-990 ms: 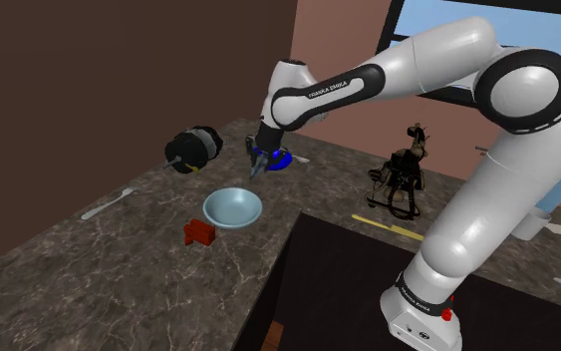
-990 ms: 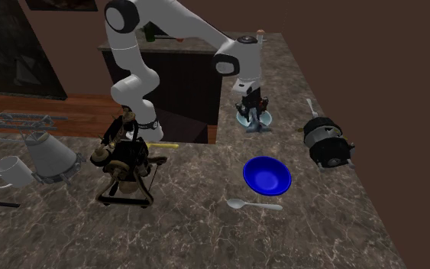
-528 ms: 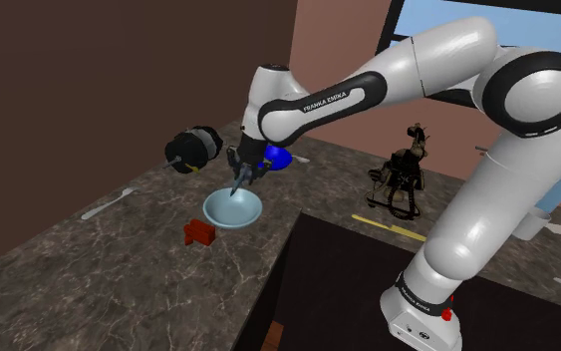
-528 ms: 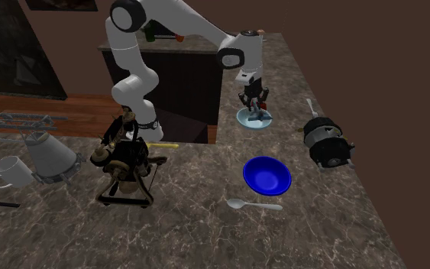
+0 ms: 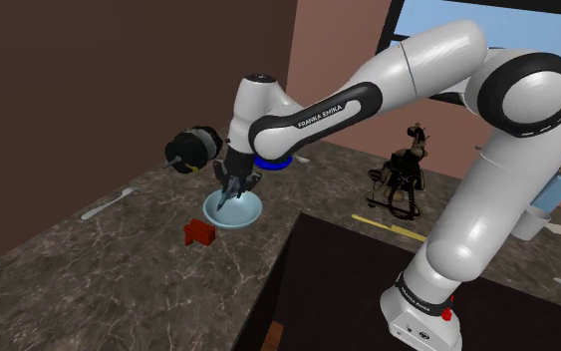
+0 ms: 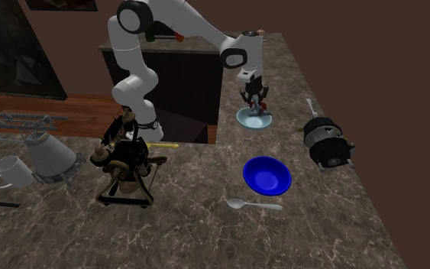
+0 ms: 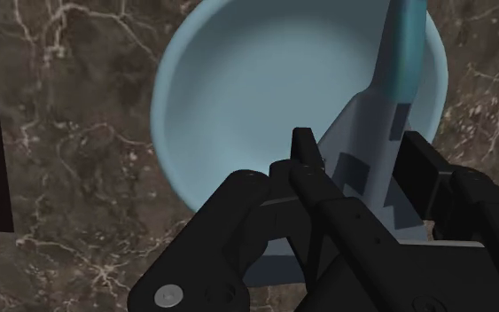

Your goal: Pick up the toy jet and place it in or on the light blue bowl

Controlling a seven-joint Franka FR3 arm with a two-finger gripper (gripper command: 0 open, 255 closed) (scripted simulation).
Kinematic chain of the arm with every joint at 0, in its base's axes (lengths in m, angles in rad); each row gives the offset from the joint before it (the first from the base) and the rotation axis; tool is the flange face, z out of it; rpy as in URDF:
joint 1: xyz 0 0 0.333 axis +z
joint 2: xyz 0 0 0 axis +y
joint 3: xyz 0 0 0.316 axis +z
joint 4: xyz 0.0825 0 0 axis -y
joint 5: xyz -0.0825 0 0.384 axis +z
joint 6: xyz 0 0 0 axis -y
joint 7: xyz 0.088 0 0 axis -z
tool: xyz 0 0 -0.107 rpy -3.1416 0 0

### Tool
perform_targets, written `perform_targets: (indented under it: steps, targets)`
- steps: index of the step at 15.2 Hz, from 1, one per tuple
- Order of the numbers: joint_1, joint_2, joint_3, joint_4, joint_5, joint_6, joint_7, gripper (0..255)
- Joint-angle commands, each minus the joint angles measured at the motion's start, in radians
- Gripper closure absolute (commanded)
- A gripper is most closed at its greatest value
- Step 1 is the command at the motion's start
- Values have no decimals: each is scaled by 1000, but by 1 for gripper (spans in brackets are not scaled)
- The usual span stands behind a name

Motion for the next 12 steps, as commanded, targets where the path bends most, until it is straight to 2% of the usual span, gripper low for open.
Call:
perform_targets:
  steps: [1,8,12]
  targets:
    - [2,16,1,-10,-11,25,10,255]
    - [7,80,-5,-49,-58,122,44,255]
    - [8,80,-5,-49,-58,122,44,255]
